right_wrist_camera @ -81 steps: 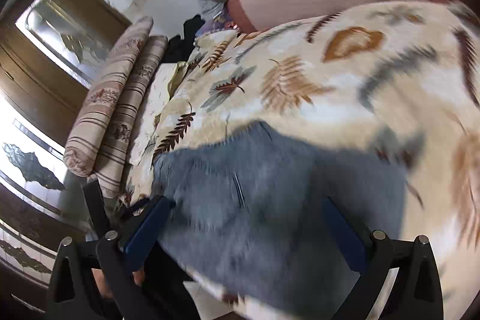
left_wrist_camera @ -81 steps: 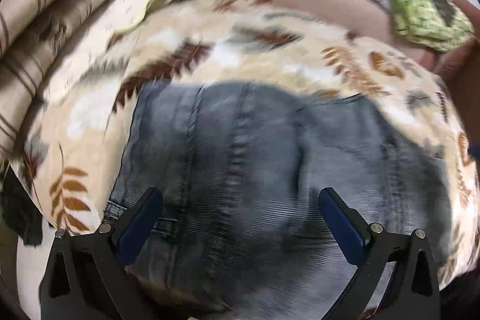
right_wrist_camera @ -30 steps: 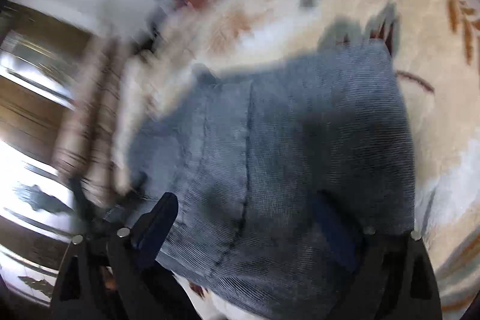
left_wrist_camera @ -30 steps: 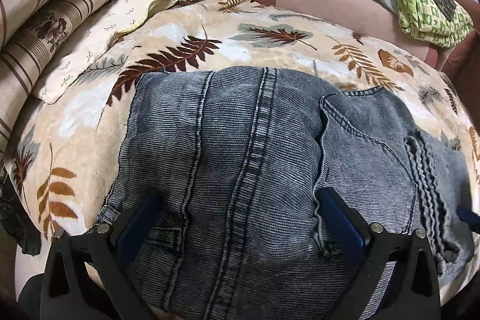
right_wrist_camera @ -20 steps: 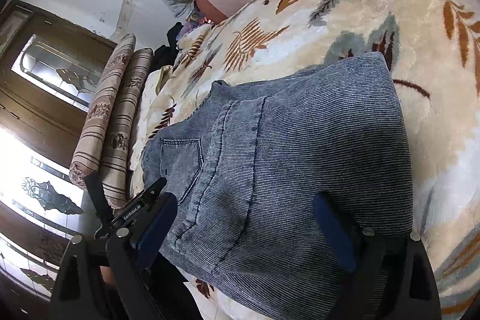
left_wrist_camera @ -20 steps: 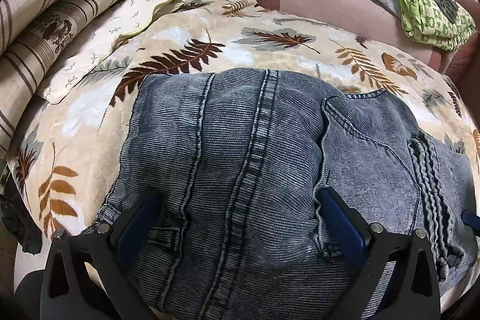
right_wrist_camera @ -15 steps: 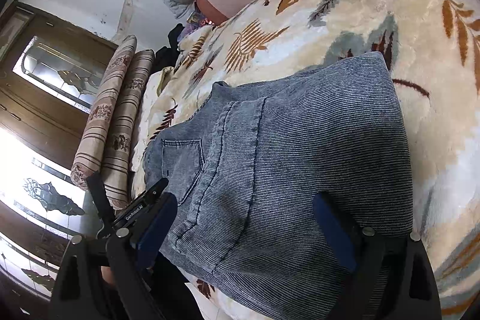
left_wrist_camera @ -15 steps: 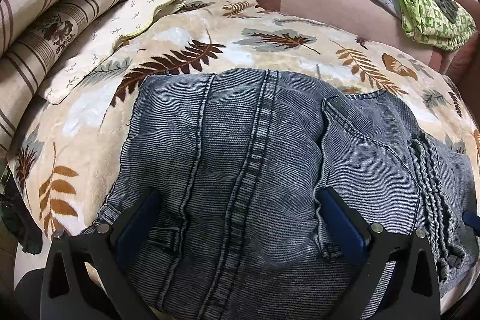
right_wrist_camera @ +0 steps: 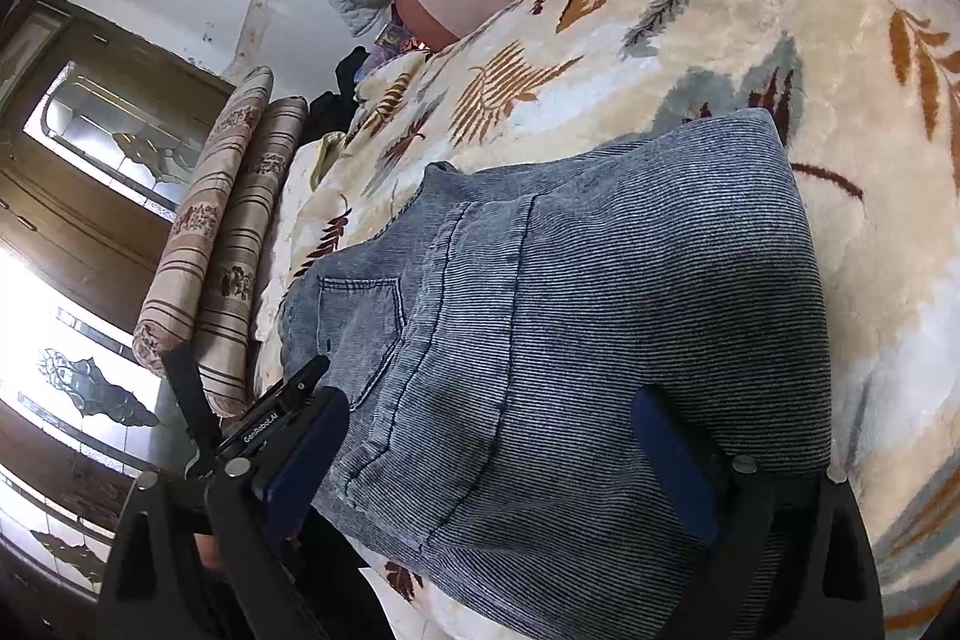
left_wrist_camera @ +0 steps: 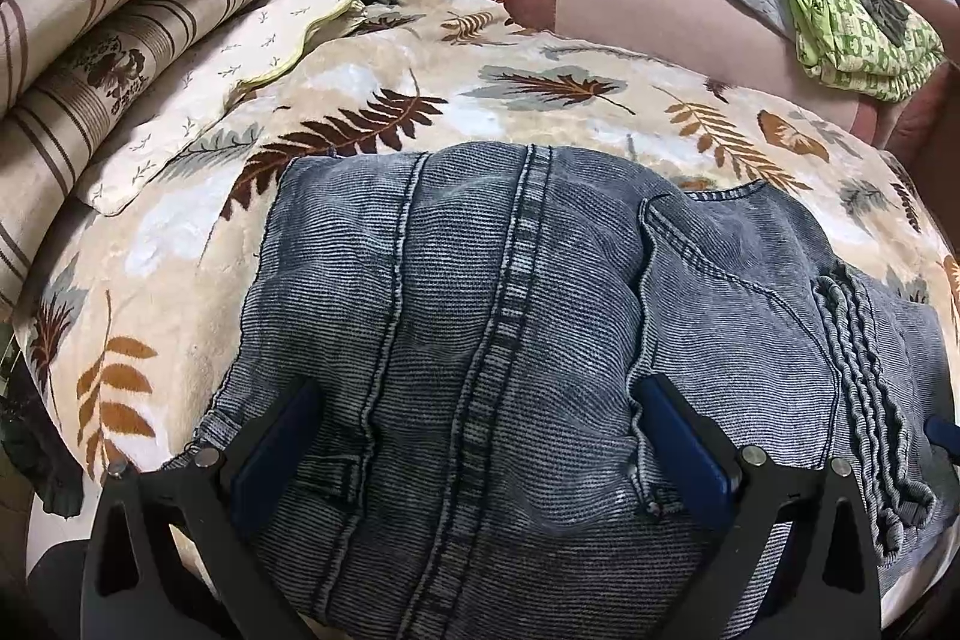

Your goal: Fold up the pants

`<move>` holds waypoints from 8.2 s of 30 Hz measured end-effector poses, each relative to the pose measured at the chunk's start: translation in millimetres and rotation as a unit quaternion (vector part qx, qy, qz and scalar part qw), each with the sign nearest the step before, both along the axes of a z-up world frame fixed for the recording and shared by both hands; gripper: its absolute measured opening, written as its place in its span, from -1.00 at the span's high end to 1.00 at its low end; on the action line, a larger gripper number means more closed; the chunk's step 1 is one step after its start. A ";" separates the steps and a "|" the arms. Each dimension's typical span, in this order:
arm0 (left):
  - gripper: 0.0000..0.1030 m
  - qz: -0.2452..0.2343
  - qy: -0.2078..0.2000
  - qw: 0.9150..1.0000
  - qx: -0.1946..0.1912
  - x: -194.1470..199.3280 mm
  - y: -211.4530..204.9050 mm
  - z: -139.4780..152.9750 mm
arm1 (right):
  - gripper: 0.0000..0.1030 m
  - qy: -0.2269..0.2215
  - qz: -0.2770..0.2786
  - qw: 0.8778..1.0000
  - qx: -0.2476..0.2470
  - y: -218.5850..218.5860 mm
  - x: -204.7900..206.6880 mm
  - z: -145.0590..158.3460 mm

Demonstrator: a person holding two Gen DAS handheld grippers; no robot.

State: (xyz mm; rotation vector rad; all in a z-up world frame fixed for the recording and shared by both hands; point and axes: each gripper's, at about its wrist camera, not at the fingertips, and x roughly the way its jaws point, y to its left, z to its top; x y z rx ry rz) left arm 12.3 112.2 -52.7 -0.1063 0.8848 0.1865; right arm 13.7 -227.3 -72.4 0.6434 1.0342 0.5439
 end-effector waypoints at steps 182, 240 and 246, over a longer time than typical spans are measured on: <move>-0.70 -0.185 0.014 0.981 0.062 -26.6 -139.0 17.0 | -0.10 0.086 -0.157 0.982 -0.053 -61.7 -67.5 30.5; -0.85 -0.176 0.006 0.984 0.023 -26.4 -125.4 11.7 | 0.81 0.151 -0.129 0.980 -0.003 -61.8 -43.0 -16.0; -0.86 -0.170 0.014 0.985 0.013 -23.3 -123.8 12.0 | 0.87 0.065 -0.093 0.988 -0.104 -38.5 -50.6 34.5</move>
